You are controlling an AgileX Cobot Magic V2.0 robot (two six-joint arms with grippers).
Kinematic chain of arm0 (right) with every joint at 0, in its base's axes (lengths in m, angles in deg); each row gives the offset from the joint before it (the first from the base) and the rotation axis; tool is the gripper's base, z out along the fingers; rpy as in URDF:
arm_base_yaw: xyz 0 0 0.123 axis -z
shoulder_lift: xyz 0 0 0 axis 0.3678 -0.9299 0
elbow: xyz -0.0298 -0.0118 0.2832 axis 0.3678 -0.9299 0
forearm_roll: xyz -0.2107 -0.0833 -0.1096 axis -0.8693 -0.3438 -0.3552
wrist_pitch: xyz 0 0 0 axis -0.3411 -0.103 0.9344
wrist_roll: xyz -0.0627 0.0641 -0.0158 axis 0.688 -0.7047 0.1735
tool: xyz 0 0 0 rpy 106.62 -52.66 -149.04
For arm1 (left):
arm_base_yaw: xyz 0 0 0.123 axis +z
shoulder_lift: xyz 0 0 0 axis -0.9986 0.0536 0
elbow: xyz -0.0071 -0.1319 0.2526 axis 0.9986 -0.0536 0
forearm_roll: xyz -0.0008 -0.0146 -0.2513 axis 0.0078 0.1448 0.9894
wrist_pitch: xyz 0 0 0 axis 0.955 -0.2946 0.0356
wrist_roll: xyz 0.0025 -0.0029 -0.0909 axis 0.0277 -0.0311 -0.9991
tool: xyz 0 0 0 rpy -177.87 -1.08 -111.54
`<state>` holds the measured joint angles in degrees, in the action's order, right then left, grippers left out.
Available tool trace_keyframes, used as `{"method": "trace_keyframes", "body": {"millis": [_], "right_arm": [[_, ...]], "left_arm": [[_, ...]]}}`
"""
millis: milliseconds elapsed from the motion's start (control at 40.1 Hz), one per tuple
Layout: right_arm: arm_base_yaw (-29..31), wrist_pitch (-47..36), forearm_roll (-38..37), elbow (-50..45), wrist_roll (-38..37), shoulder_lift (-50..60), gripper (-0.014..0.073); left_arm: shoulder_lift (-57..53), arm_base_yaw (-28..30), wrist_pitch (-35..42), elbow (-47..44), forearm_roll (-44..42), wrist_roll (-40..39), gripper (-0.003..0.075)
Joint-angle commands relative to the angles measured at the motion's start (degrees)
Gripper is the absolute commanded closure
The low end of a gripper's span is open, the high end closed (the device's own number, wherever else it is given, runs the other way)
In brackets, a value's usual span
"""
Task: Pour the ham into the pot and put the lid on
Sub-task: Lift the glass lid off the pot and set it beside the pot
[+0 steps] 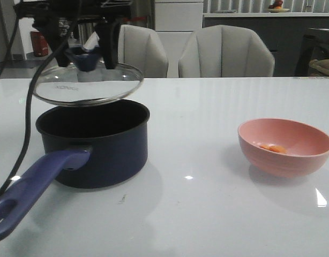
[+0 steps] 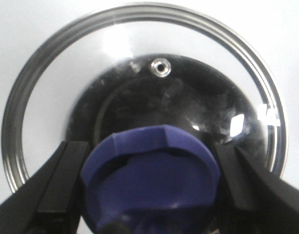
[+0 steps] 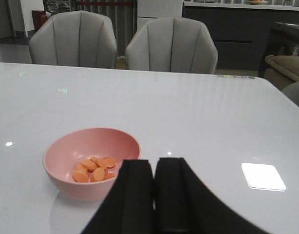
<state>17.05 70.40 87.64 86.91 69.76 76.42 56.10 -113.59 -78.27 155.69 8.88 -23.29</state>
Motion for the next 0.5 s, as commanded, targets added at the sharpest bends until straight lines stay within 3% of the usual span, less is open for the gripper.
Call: {"method": "trace_keyframes", "body": {"millis": [0,250,474], "right_arm": [[0.43,-5.07,-0.54,0.24,-0.01,1.09,0.0442],[0.43,-5.07,-0.54,0.24,-0.01,1.09,0.0442],[0.43,-5.07,-0.54,0.24,-0.01,1.09,0.0442]], "left_arm": [[-6.65,2.17,-1.27,0.18,-4.8,1.89,0.0463],[-14.16,14.11,4.14,-9.88,-3.09,2.13,0.0463],[-16.37,24.68,8.67,-22.3,0.25,8.02,0.0463]]}}
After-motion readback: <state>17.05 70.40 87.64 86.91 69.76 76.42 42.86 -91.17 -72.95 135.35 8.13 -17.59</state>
